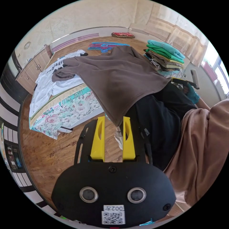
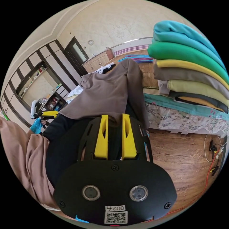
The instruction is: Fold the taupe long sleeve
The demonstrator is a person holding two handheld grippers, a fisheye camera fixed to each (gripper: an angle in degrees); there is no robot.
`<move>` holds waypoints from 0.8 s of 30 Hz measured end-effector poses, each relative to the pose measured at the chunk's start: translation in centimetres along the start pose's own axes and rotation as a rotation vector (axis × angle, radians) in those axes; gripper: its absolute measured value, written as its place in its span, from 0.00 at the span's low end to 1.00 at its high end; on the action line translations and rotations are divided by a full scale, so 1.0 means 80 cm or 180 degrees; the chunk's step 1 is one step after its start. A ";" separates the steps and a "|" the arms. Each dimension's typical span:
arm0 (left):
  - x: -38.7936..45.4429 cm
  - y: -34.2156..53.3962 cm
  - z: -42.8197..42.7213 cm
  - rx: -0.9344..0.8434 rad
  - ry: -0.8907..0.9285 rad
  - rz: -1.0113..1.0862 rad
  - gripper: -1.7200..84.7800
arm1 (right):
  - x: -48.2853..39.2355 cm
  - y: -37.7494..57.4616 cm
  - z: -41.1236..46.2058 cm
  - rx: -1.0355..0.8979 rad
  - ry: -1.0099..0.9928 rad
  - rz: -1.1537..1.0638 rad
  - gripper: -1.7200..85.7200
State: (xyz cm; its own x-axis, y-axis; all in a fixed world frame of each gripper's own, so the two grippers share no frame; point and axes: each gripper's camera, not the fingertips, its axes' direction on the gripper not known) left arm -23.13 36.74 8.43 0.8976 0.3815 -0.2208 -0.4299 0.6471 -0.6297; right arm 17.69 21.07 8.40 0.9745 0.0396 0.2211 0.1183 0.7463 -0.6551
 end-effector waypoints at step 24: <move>-0.021 0.045 0.022 0.0309 0.0177 0.0053 0.09 | -0.072 -0.003 -0.010 -0.0097 0.1059 -0.0502 0.01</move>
State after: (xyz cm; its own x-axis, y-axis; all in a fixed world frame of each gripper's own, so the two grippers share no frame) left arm -26.37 39.53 7.85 0.8932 0.3572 -0.2732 -0.4497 0.7030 -0.5510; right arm 12.22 20.18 6.70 0.9519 -0.2964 0.0774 0.2728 0.7056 -0.6540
